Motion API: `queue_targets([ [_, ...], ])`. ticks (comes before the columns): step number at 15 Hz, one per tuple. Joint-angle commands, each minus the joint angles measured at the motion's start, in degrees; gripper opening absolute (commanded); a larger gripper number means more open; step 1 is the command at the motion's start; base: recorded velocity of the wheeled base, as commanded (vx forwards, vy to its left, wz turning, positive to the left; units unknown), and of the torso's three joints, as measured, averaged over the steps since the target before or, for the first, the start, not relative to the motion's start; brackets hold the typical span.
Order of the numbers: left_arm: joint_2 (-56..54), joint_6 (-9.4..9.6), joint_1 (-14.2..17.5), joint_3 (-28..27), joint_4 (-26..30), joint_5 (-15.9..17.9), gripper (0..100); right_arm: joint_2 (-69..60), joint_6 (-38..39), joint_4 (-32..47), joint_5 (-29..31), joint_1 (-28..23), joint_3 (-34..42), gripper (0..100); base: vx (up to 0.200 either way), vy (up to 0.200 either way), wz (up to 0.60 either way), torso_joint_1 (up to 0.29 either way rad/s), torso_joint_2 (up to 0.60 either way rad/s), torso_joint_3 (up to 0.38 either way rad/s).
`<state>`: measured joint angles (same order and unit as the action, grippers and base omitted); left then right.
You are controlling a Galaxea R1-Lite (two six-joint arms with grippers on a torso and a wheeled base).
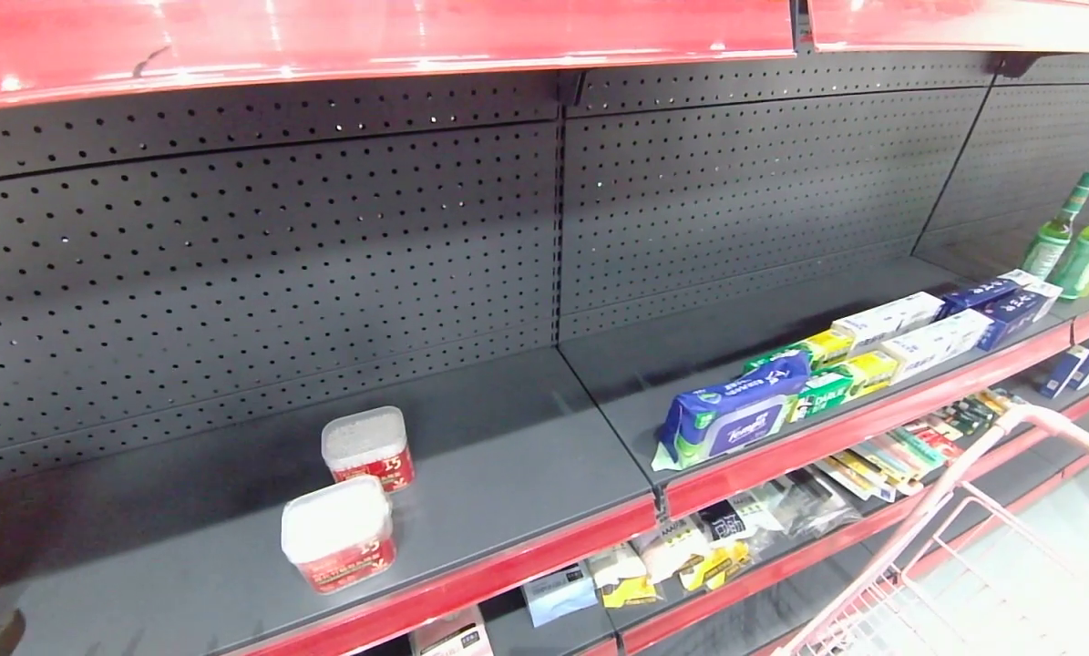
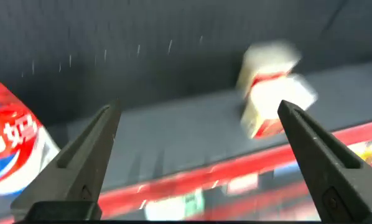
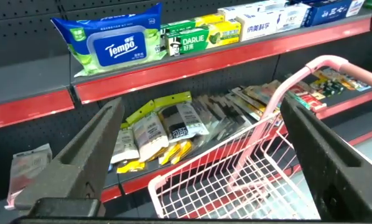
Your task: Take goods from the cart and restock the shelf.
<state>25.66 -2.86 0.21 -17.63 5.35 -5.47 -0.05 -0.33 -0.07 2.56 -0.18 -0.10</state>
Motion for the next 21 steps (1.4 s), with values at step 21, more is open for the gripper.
queue_targets([
  [21,62.23,7.17,-0.21,-14.8,-4.56,-0.33,100,0.05,-0.02,-0.01,-0.01,0.01,0.01,100,0.0,0.0,0.0,0.0,0.0,0.0],
])
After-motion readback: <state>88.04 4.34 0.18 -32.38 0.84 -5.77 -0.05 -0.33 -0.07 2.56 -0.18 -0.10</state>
